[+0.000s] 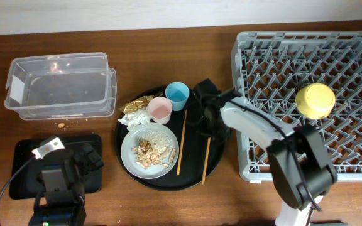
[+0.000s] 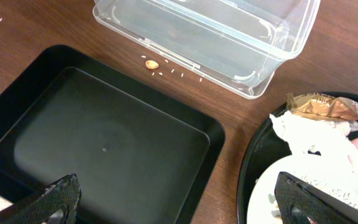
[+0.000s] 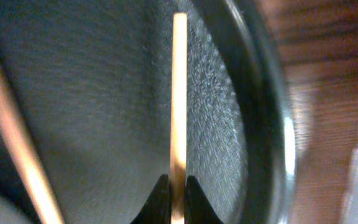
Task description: Sort waste into correct bins and load items into the dishwasher rack
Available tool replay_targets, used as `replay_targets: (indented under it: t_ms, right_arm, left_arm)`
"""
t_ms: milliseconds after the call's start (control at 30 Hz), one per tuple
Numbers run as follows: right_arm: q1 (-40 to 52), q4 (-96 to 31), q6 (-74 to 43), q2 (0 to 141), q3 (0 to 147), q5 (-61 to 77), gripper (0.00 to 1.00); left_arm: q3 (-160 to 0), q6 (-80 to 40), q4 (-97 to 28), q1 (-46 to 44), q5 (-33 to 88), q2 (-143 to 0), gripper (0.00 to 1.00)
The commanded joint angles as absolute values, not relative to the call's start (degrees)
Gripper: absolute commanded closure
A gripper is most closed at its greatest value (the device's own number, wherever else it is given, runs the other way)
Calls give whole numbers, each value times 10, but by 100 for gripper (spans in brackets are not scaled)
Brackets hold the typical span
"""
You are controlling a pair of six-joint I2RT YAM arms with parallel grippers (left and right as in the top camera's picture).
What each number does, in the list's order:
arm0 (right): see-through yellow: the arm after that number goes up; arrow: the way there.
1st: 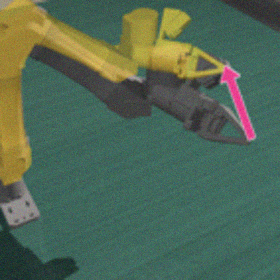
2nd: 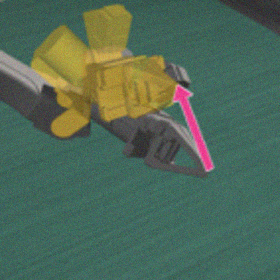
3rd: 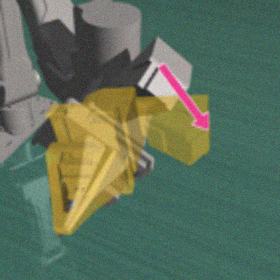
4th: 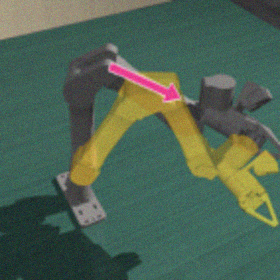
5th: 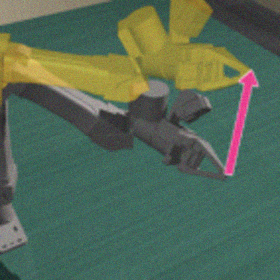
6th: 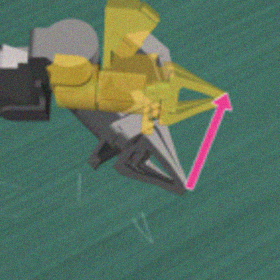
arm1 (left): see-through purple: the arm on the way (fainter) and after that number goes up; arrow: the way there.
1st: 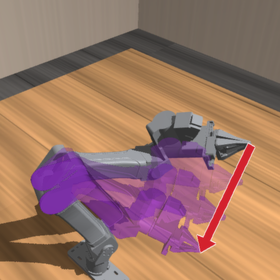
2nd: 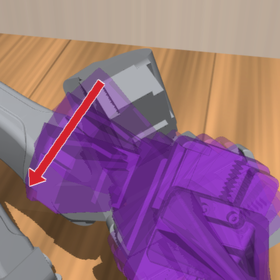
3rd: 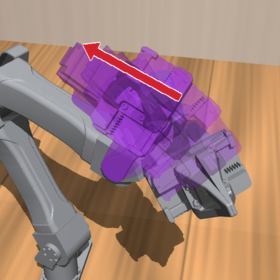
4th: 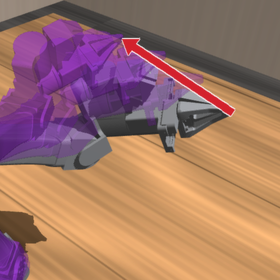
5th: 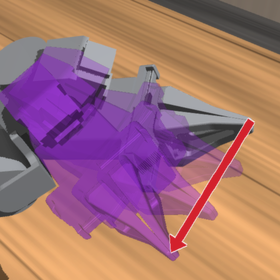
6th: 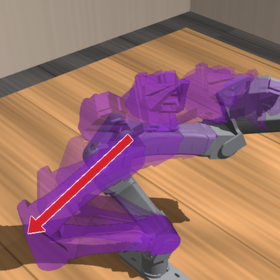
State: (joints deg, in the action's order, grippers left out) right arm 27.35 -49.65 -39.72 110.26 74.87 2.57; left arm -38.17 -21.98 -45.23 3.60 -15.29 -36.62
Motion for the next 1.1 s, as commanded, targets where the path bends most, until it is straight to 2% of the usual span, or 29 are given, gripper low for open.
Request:
replay_targets:
  t_ms: [0, 167, 367, 667, 833, 933, 1000, 1067]
  right_arm:
    - [233, -543, -334, 1030, 843, 20, 95]
    - [141, -628, -218, 990, 980, -9, 96]
    - [53, -603, -83, 997, 1011, -7, 96]
    - [41, -514, -64, 1073, 1010, 0, 95]
    - [41, -519, -78, 1101, 1010, 13, 68]
    - [41, -526, -78, 1101, 1011, 14, 64]
    - [41, -538, -80, 1096, 1011, 15, 49]
    - [41, -556, -80, 1087, 1011, 34, 40]
  left_arm:
    - [-389, -223, -451, 34, -159, -363, 1]
    - [-389, -223, -451, 34, -159, -363, 1]
    - [-389, -223, -451, 34, -159, -363, 1]
    - [-389, -223, -451, 34, -159, -363, 1]
    - [-389, -223, -451, 34, -159, -363, 1]
    - [-389, -223, -451, 34, -159, -363, 1]
    - [-389, -223, -451, 34, -159, -363, 1]
    - [-389, -223, -451, 34, -159, -363, 1]
